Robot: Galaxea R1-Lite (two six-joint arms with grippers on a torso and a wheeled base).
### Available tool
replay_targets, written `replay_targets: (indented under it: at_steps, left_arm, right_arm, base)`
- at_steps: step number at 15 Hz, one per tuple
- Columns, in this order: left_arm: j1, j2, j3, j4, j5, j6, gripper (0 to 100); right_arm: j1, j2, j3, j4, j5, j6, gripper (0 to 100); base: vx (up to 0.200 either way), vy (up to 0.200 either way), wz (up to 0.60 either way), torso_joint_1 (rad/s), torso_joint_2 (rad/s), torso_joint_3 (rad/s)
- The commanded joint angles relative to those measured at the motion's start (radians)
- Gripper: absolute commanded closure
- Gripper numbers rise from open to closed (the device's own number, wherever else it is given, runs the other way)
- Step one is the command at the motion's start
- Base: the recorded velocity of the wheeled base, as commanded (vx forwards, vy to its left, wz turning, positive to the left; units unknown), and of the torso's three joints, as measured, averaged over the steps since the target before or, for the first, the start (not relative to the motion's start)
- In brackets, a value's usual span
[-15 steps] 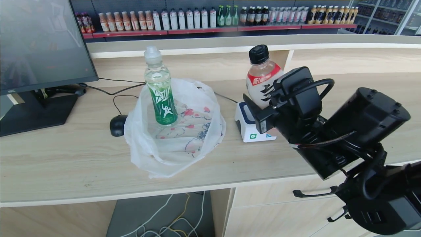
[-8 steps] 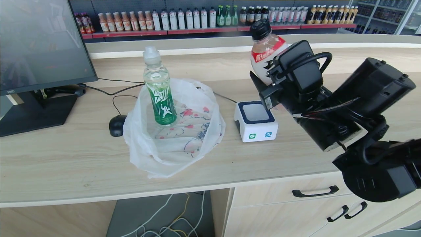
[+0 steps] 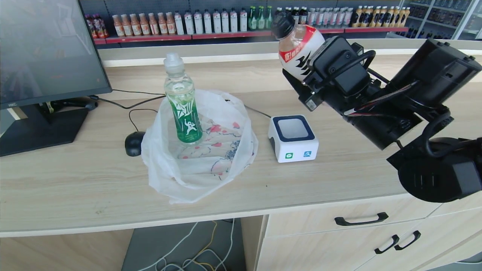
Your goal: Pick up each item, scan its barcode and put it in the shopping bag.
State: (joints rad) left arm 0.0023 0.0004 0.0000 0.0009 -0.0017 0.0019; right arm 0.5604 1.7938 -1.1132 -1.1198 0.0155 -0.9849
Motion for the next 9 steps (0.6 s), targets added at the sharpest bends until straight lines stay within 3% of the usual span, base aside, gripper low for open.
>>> replay_targets:
  at_steps: [1,6,9]
  left_arm:
    - [0.001,0.000,0.000,-0.001,0.000,0.000,0]
    - [0.001,0.000,0.000,-0.001,0.000,0.000,0]
    - [0.001,0.000,0.000,0.001,0.000,0.001,0]
  right_arm:
    - [-0.019,-0.002,-0.005,0.032,0.050,-0.034,100]
    - [-0.076,0.012,-0.010,0.071,0.233,-0.167,100]
    - [-0.117,0.012,0.013,0.072,0.288,-0.219,100]
  base:
    - [0.000,0.000,0.00,0.000,0.00,0.000]
    - [0.000,0.000,0.00,0.000,0.00,0.000]
    - [0.000,0.000,0.00,0.000,0.00,0.000]
